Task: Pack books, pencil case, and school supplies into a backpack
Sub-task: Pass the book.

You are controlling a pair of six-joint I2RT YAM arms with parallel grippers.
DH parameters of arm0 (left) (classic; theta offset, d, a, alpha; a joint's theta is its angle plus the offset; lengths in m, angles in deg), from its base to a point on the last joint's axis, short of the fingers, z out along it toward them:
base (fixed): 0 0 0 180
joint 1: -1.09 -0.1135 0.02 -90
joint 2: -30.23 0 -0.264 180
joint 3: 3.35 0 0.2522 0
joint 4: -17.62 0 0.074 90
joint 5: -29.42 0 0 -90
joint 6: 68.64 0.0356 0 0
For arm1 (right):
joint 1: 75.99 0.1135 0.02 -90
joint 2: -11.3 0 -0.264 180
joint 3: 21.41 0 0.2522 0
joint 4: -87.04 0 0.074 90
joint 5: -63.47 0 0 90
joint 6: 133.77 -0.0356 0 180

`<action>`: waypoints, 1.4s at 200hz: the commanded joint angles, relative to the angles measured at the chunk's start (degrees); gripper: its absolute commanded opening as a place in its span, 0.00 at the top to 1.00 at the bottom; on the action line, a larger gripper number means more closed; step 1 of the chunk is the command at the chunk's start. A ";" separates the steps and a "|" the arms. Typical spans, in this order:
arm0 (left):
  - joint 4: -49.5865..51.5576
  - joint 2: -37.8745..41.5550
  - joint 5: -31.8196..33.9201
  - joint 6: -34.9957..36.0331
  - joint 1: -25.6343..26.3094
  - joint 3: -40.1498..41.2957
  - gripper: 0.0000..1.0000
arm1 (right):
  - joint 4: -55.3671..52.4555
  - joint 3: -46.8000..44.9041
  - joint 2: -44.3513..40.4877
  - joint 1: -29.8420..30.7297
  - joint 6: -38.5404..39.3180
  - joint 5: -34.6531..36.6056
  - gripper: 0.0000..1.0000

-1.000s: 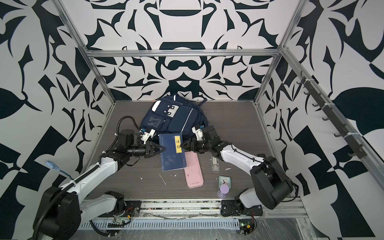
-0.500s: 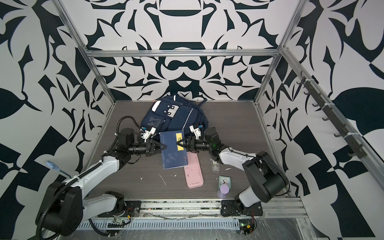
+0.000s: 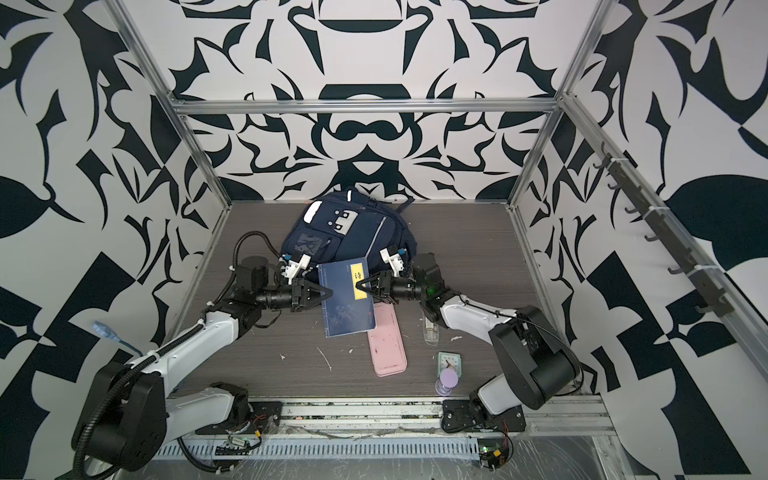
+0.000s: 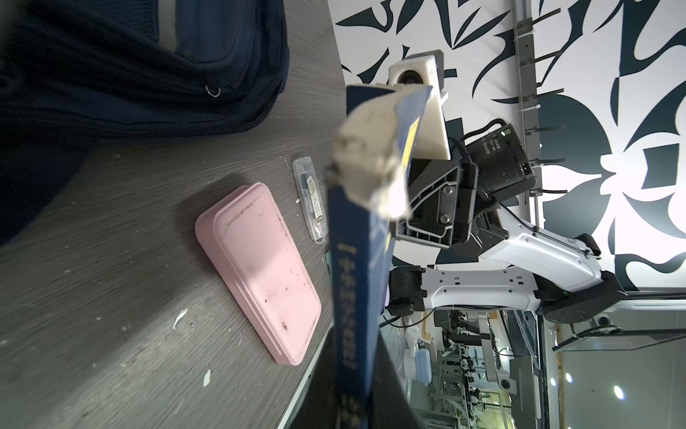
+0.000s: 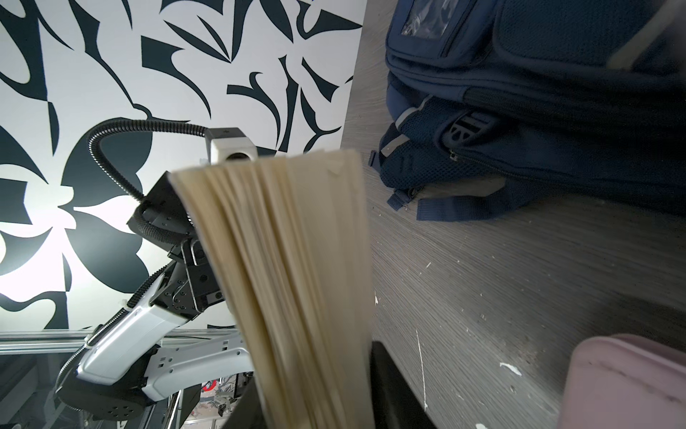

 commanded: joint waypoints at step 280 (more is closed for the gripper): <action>26.08 -9.38 21.88 15.33 1.22 -20.86 0.30 | -33.62 10.27 -15.66 -17.97 15.25 5.48 1.00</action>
